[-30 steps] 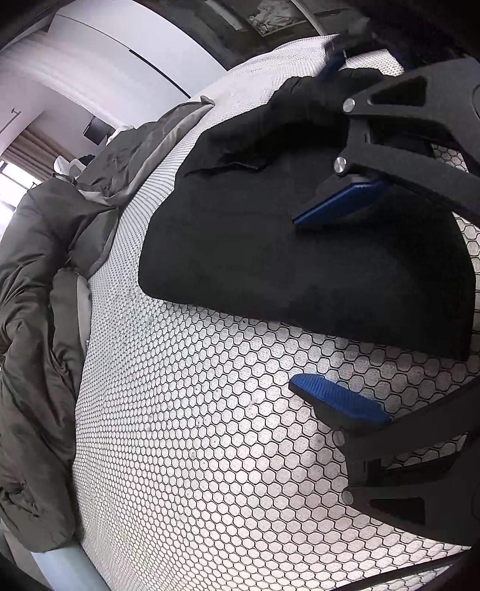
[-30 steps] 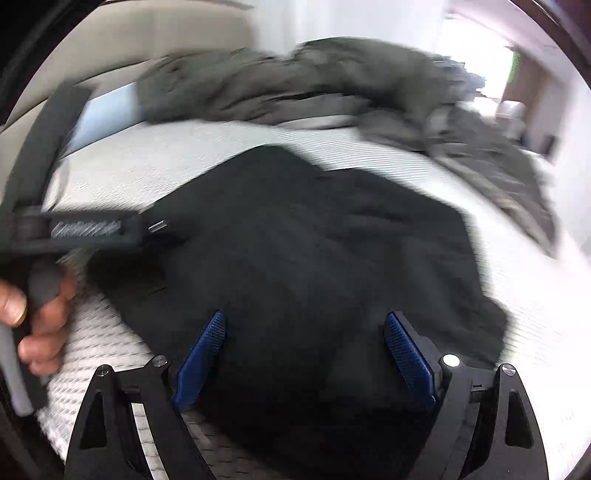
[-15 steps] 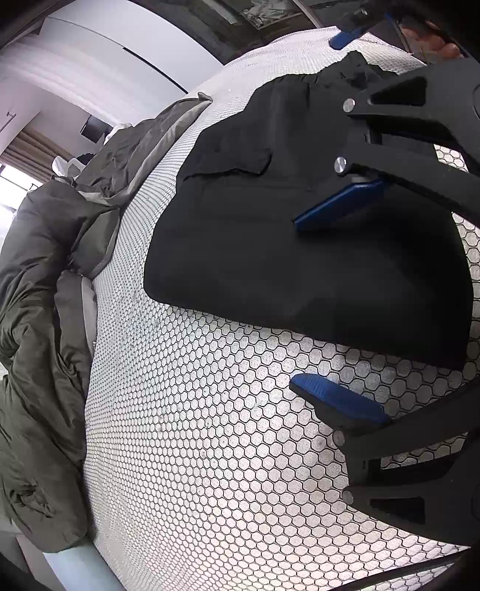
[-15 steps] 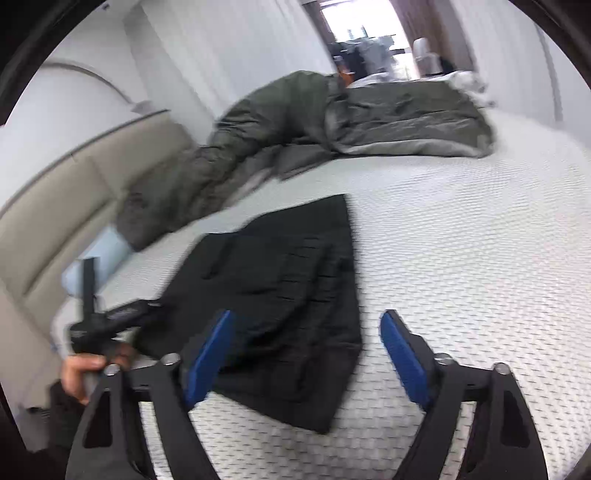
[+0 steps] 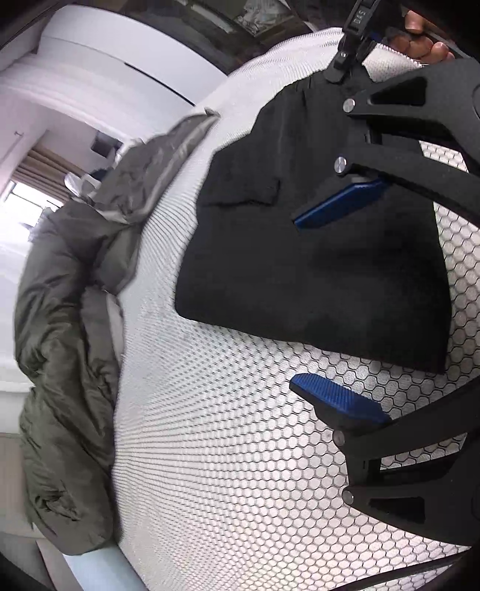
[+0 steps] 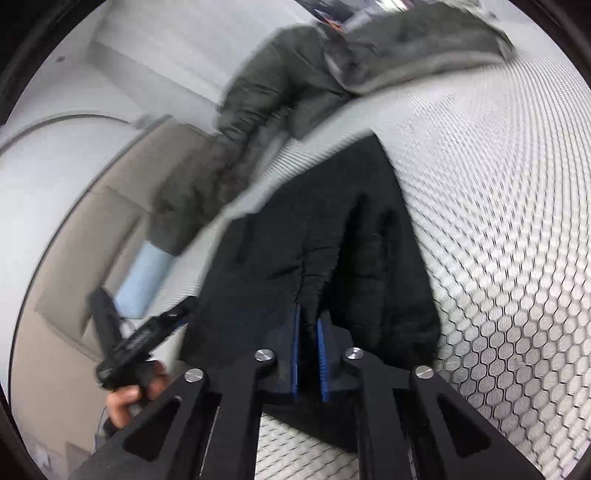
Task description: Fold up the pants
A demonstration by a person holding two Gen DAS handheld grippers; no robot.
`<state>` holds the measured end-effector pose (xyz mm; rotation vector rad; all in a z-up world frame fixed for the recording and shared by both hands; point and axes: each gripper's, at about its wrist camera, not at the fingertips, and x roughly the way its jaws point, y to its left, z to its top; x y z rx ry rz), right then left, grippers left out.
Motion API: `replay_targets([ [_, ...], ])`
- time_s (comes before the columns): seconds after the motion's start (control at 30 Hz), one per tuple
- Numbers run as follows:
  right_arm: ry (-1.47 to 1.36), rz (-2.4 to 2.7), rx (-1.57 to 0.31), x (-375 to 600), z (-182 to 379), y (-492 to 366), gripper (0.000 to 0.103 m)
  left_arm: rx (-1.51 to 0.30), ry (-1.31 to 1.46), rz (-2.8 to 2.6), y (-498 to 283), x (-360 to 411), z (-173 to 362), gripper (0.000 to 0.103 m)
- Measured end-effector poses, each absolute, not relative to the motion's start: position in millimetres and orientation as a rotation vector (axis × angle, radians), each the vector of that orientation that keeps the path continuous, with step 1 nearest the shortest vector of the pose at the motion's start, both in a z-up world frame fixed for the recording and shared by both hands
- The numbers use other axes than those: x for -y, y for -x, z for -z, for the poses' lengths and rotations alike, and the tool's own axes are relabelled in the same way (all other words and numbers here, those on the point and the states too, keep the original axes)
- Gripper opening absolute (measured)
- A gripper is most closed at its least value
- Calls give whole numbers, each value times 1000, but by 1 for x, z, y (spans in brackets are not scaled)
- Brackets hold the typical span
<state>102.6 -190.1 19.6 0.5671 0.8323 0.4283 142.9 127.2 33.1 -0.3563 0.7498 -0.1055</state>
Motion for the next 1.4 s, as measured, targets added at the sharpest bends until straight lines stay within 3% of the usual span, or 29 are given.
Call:
replay_targets([
  [0.1,-477,-458,-774,188,-40,-79,8,-719,350,130,-135,-127,-41,79],
  [0.33,-420,-330,-934,195,-11,-85,15,-720,300,148,-131,-117,-44,79],
  [0.4,-427,-339,-893,200,-22,-80,26,-702,279,153,-127,-115,-47,79],
  [0.47,-433,-344,-841,207,-31,-72,46,-688,261,161,-122,-109,-50,79],
  [0.7,-516,-351,-840,227,-28,-68,47,-661,158,355,-101,-42,-61,79],
  [0.93,-495,-402,-884,211,-22,-75,47,-747,-3,445,-93,48,-42,79],
  [1.17,-538,-397,-819,217,-29,-79,47,-768,-121,385,-83,74,-21,79],
  [1.4,-571,-388,-847,207,-16,-108,45,-770,55,455,-87,55,-30,79],
])
